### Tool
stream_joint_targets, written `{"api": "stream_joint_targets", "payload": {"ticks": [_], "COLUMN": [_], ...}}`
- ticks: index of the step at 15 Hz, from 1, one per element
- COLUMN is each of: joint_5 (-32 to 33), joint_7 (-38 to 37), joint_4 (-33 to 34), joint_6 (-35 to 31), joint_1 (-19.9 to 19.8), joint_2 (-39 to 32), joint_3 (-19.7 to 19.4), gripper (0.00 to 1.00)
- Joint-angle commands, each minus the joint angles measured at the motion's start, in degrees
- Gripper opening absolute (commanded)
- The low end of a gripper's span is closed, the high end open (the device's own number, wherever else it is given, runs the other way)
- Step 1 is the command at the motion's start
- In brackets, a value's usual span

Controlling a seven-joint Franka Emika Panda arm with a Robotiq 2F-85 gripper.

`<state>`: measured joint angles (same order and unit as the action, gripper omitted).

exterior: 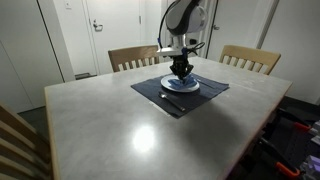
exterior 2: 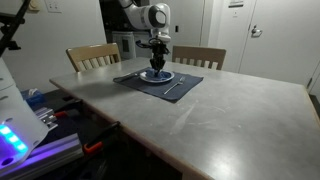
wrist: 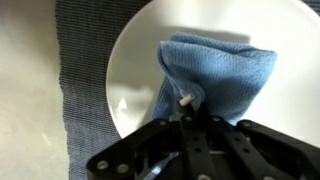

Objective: Use the blue towel to wipe the white plate

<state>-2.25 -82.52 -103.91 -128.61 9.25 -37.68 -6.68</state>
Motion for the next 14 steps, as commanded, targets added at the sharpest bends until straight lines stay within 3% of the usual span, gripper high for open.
{"api": "stream_joint_targets", "payload": {"ticks": [1,5,14], "joint_5": [-1.7,-2.9,-0.1], "joint_7": [4.5,6.6,-0.4], "joint_4": [-1.7,-0.1,4.6], "joint_6": [5.5,6.9,-2.4], "joint_1": [-1.6,-1.2,2.4], "joint_2": [0.8,-0.5,-2.4], "joint_3": [3.0,4.6,3.1], "gripper": [0.02,0.02,0.02]}}
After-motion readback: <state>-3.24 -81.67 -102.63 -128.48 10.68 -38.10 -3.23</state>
